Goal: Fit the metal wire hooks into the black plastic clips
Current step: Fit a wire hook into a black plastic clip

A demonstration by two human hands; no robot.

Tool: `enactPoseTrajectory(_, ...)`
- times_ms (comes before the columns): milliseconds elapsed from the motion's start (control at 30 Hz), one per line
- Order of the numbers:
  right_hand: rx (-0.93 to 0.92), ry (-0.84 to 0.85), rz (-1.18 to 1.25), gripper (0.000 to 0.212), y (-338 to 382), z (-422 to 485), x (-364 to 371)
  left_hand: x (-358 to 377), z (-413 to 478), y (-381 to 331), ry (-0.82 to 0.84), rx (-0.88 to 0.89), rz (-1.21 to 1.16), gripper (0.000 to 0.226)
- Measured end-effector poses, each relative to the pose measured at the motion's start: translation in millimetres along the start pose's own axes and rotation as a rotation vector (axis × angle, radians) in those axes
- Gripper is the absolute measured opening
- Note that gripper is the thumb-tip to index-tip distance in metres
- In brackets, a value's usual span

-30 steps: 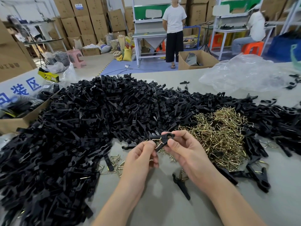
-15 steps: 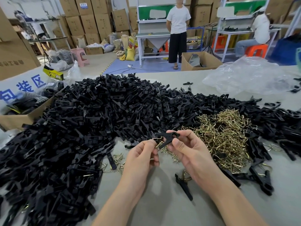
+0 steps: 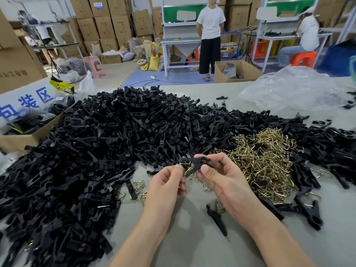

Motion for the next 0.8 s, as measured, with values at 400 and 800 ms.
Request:
enactPoseTrajectory(400,-0.002,-0.019,0.028,0.024,-0.4,0.1,-0.6,1.1,-1.0,-0.4,0.045,0.03,-0.037,0.03)
enactPoseTrajectory(800,0.023,-0.037,0.102,0.028,-0.3,0.3,-2.1,2.9,-1.6,-4.2,0.114,0.066,-0.124,0.034)
Point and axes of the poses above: each hand's wrist, its own z-axis towards the middle knuckle, its own x-axis out of the palm, y = z × x, the point moved 1 cm from there along z, towards the middle knuckle, and after that the axes turned 15 degrees about y, right-handed, at the moved point
